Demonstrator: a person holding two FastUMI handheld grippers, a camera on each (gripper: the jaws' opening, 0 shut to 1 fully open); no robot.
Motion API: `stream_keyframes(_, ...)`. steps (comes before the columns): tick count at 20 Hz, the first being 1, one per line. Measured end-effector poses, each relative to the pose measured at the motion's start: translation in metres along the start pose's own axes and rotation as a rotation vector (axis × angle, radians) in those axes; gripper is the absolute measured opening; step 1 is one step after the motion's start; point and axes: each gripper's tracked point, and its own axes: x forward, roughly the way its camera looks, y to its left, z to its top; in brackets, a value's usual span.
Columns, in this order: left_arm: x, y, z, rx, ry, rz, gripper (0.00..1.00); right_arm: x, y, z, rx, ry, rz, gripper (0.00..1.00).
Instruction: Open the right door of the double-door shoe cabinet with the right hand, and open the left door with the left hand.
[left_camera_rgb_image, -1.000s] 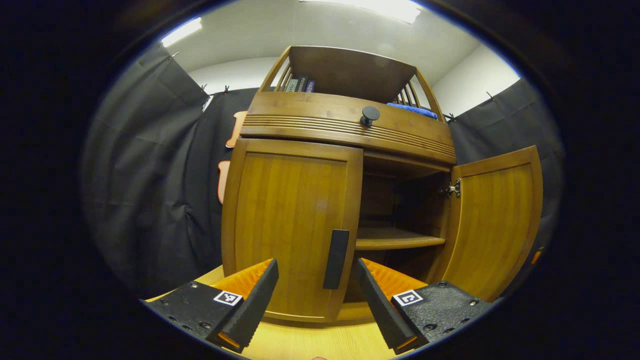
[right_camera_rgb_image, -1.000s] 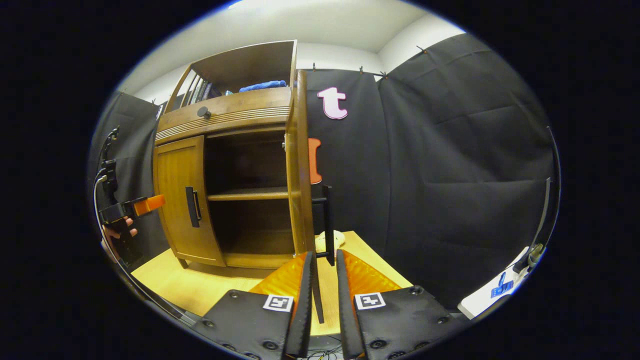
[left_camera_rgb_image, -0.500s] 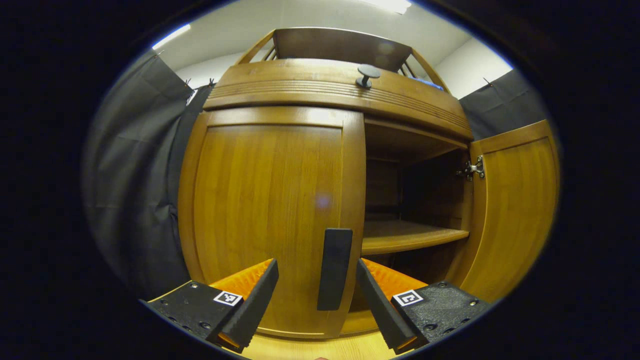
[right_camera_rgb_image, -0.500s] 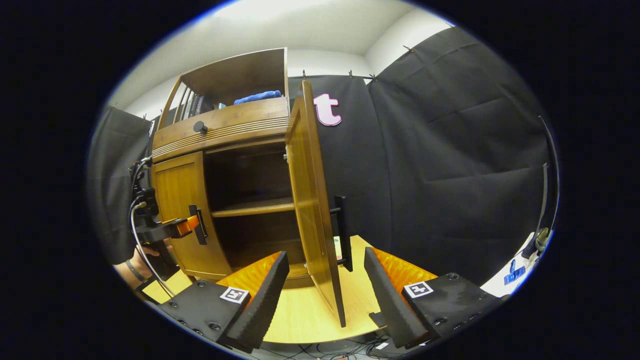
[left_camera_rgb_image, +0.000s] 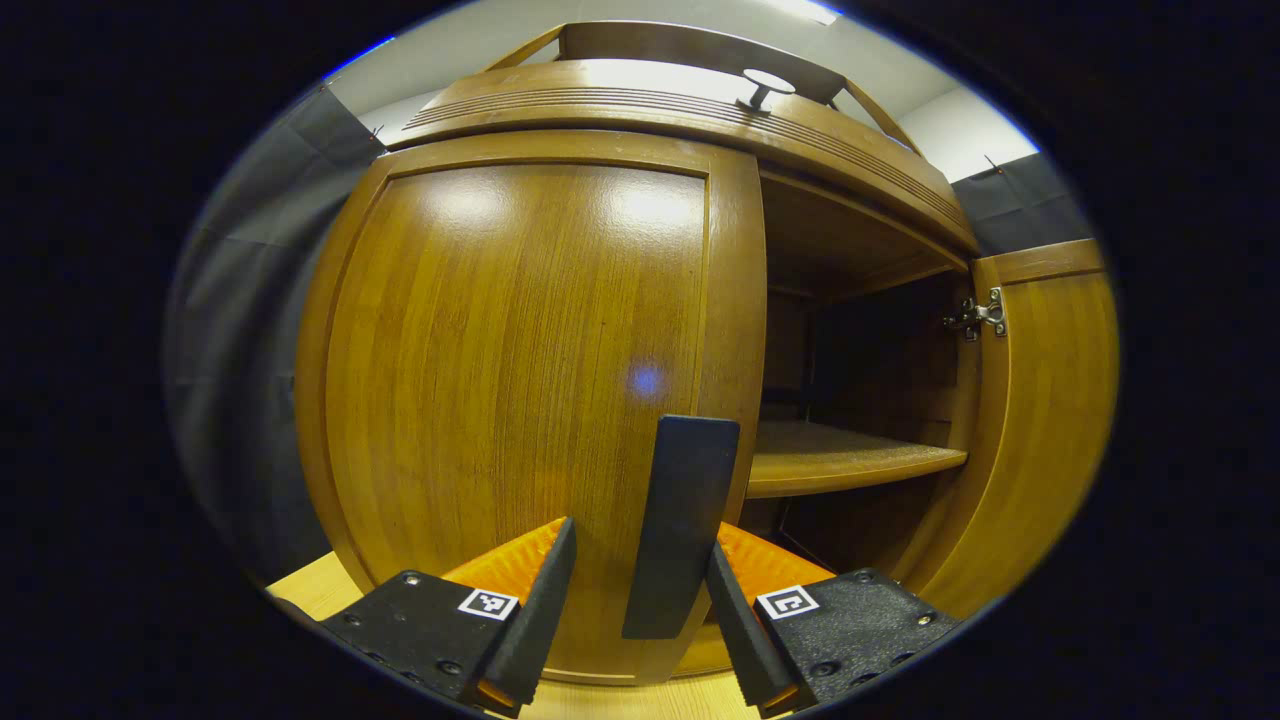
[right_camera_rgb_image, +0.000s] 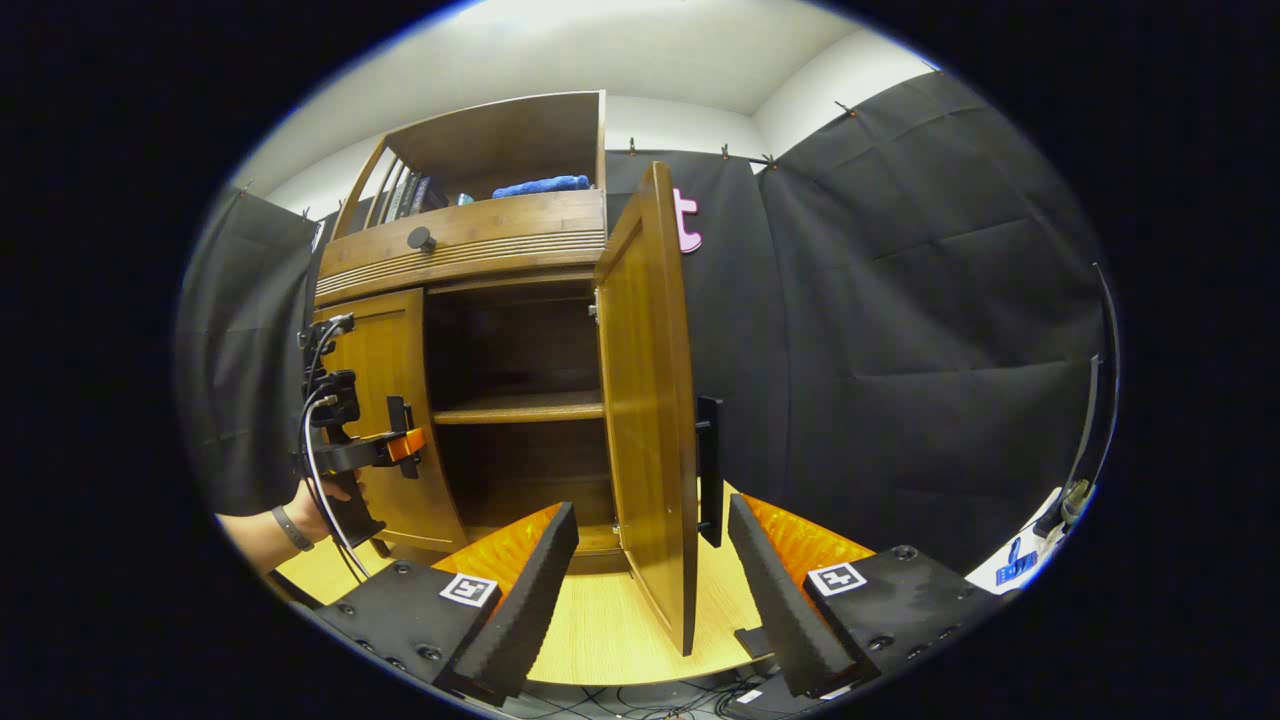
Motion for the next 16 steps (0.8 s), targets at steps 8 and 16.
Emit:
stream_keyframes(8,-0.022,-0.011,0.001,0.048,0.028,-0.104,0.31,0.021,0.036,0.006,-0.035,0.003,0.063,0.96)
stream_keyframes(16,-0.1,0.013,0.011,0.025,0.05,-0.105,0.29,0.033,0.06,0.006,-0.055,0.004,0.123,0.89)
